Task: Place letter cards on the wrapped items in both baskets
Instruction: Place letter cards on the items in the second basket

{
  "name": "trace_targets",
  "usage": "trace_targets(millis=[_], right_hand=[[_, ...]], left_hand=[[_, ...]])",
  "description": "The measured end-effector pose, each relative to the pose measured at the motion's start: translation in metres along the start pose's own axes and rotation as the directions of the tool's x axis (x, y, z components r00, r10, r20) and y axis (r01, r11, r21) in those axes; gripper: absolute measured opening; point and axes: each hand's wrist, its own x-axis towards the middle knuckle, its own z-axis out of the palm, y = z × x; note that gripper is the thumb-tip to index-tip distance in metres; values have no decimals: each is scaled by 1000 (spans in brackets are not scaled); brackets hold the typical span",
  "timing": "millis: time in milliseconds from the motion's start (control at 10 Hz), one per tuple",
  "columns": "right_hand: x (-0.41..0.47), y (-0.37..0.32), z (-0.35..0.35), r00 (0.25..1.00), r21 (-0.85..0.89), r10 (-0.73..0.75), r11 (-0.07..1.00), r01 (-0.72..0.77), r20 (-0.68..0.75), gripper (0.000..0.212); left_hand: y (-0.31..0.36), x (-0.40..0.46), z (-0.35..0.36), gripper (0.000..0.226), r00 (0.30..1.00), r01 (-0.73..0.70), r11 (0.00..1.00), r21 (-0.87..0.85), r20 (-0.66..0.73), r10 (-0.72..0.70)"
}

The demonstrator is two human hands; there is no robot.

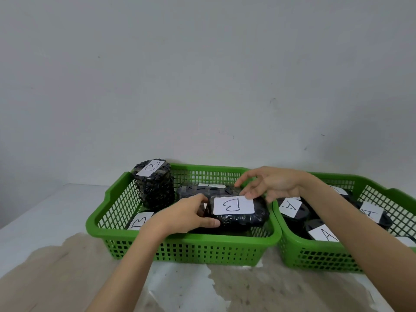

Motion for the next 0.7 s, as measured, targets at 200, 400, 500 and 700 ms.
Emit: trace_targets(millis=[200,400,500,700], right_hand=[[16,12,26,995,-558,38,830,18,88,26],[13,-2,47,999,-816,5,576,37,49,31],[-30,-26,32,982,-767,-184,635,89,-38,32],[-204,-58,14,550,-452,-817,563,692,-175,37]], left_hand=[[-1,2,3,46,997,26,996,80,66,-31],[2,5,10,39,996,18,986,166,84,-33],[4,1,6,42,1000,-9,989,148,22,6],[36,-6,-13,58,929,-177,984,24,-326,175]])
